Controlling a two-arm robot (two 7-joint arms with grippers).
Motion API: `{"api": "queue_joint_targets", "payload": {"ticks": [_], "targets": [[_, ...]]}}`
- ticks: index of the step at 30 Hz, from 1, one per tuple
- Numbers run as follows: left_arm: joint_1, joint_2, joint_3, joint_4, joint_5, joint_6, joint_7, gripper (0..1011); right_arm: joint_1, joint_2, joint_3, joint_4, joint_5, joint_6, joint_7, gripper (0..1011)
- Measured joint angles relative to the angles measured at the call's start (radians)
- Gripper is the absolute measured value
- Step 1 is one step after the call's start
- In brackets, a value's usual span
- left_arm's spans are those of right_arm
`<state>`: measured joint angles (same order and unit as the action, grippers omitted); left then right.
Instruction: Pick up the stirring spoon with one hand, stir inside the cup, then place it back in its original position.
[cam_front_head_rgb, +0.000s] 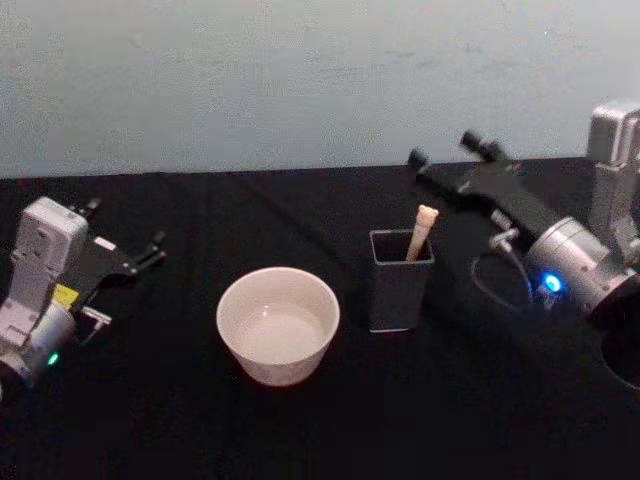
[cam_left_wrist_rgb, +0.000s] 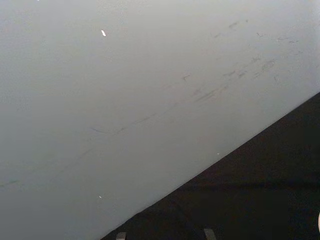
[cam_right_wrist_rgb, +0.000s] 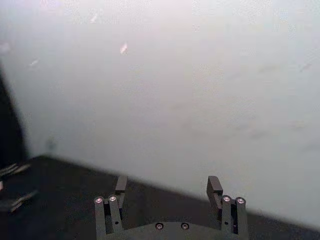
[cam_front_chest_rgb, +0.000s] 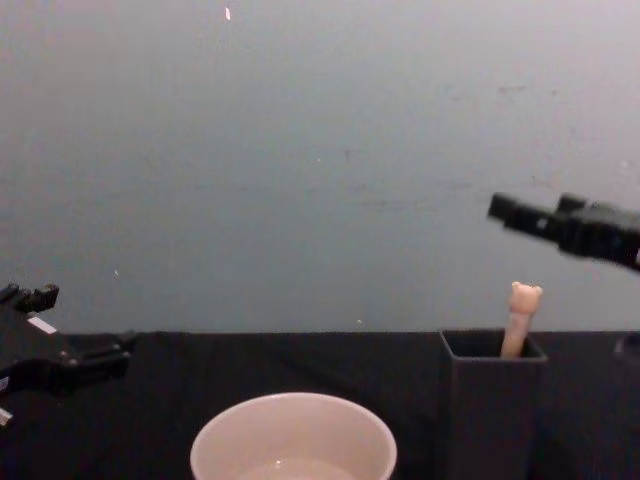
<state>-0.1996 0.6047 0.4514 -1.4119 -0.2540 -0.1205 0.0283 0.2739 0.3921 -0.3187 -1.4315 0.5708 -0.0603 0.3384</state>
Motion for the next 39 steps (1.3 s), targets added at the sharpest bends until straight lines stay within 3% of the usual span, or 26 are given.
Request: {"api": "queue_joint_targets", "payload": {"ticks": [2, 5, 12, 18, 25, 39], "targets": [[0.000, 0.000, 0.000, 0.000, 0.000, 0.000, 0.000, 1001, -0.001, -0.011, 0.014, -0.005, -0.032, -0.030, -0.044, 1002], [0.000, 0.000, 0.000, 0.000, 0.000, 0.000, 0.000, 1001, -0.003, -0.032, 0.033, 0.001, -0.158, -0.101, -0.182, 1002], [0.000, 0.000, 0.000, 0.000, 0.000, 0.000, 0.000, 1001, -0.013, -0.046, 0.044, 0.054, -0.303, -0.106, -0.323, 1002], [0.000, 0.000, 0.000, 0.000, 0.000, 0.000, 0.000, 1001, -0.036, -0.065, 0.044, 0.109, -0.331, -0.068, -0.345, 1002], [0.000, 0.000, 0.000, 0.000, 0.000, 0.000, 0.000, 1001, -0.043, -0.093, 0.057, 0.154, -0.320, -0.015, -0.343, 1002], [0.000, 0.000, 0.000, 0.000, 0.000, 0.000, 0.000, 1001, -0.042, -0.088, 0.055, 0.147, -0.320, -0.022, -0.342, 1002]]}}
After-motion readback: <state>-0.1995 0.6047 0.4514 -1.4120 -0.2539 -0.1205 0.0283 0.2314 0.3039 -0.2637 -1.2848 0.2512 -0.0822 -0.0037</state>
